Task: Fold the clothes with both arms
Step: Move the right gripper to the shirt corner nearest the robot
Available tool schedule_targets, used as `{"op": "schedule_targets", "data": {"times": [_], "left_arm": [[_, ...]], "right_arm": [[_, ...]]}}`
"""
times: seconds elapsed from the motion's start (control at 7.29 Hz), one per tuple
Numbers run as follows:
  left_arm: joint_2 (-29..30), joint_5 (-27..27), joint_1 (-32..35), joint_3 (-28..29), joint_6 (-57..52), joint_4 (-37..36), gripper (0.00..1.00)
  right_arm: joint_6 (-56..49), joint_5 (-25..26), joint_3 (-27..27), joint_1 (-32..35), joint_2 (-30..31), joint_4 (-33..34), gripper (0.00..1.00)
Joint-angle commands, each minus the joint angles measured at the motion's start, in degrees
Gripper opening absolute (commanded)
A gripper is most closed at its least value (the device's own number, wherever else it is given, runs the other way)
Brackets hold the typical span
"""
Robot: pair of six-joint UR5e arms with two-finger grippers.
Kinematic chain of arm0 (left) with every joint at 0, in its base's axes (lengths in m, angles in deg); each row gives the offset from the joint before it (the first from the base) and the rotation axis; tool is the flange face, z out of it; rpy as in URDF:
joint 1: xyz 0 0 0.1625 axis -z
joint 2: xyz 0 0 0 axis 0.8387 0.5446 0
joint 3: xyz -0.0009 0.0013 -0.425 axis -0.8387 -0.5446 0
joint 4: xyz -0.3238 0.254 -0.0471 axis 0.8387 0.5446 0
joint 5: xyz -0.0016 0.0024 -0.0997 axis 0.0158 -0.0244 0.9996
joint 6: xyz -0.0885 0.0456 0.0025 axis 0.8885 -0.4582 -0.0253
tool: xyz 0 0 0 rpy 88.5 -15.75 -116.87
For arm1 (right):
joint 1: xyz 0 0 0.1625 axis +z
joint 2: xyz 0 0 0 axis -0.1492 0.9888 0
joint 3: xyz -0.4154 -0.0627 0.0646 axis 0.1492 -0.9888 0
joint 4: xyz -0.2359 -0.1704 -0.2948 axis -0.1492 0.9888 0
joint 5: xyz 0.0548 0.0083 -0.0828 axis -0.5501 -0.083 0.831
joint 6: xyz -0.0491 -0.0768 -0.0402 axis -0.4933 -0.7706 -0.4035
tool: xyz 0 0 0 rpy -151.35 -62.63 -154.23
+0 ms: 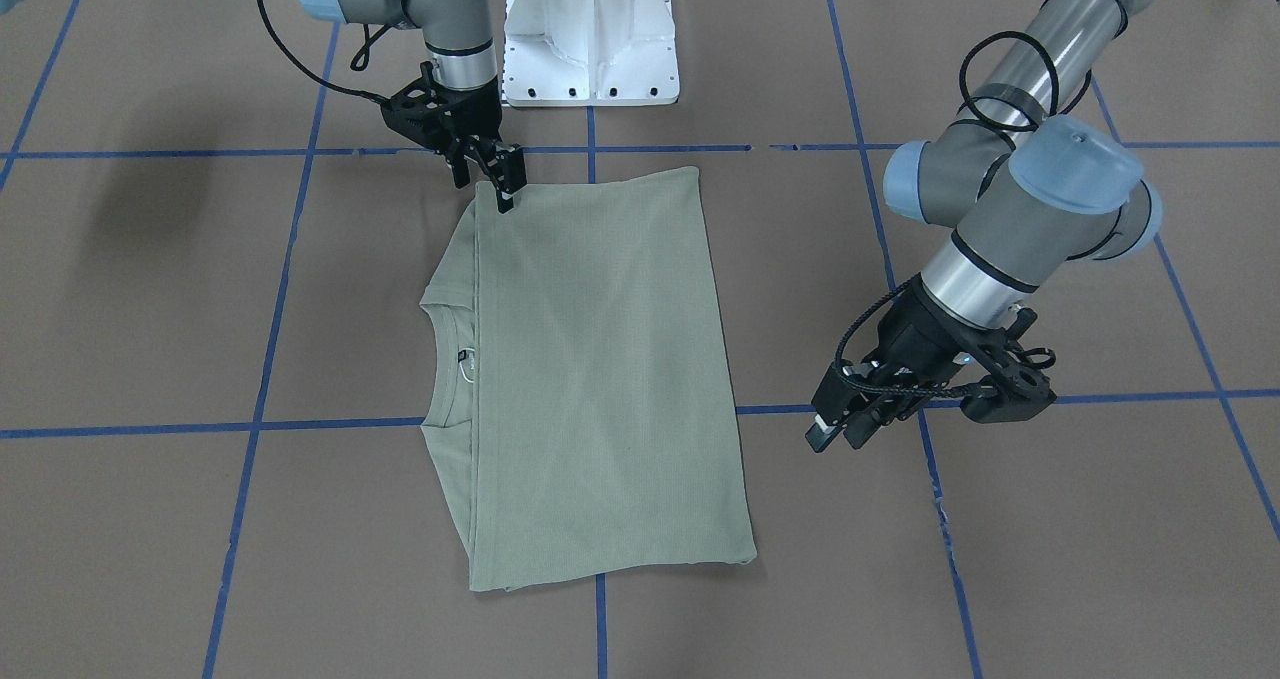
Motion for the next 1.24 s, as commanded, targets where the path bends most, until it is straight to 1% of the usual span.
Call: {"op": "schedule_targets", "data": {"times": [0.0, 0.14, 0.27, 0.41, 0.82, 0.96, 1.1], "left_arm": [[0.04, 0.06, -0.04, -0.01, 0.0, 0.0, 0.58], [0.04, -0.02, -0.04, -0.01, 0.0, 0.0, 0.58], [-0.05, 0.06, 0.05, -0.01, 0.0, 0.0, 0.58], [-0.05, 0.06, -0.04, -0.01, 0.0, 0.0, 0.58], [-0.57, -0.02, 0.05, -0.53, 0.09, 0.09, 0.58], [-3.01, -0.02, -0.21, -3.14, 0.87, 0.09, 0.62], [-8.95, -0.29, -1.17, -10.92, 3.75, 0.09, 0.63]], "right_arm": [[0.11, 0.0, 0.06, -0.19, 0.26, 0.0, 0.43], [0.11, -0.08, -0.03, -0.19, 0.26, 0.0, 0.22], [0.11, -0.17, 0.06, -0.19, 0.26, 0.0, 0.03], [-0.06, -0.26, 0.06, -0.19, 0.26, 0.0, 0.0], [0.03, -0.26, 1.63, -0.11, 0.43, 0.0, 0.0], [0.03, -0.35, 2.95, -0.11, 1.13, 0.0, 0.0], [0.03, -0.43, 4.0, -0.63, 1.83, 0.0, 0.0]]}}
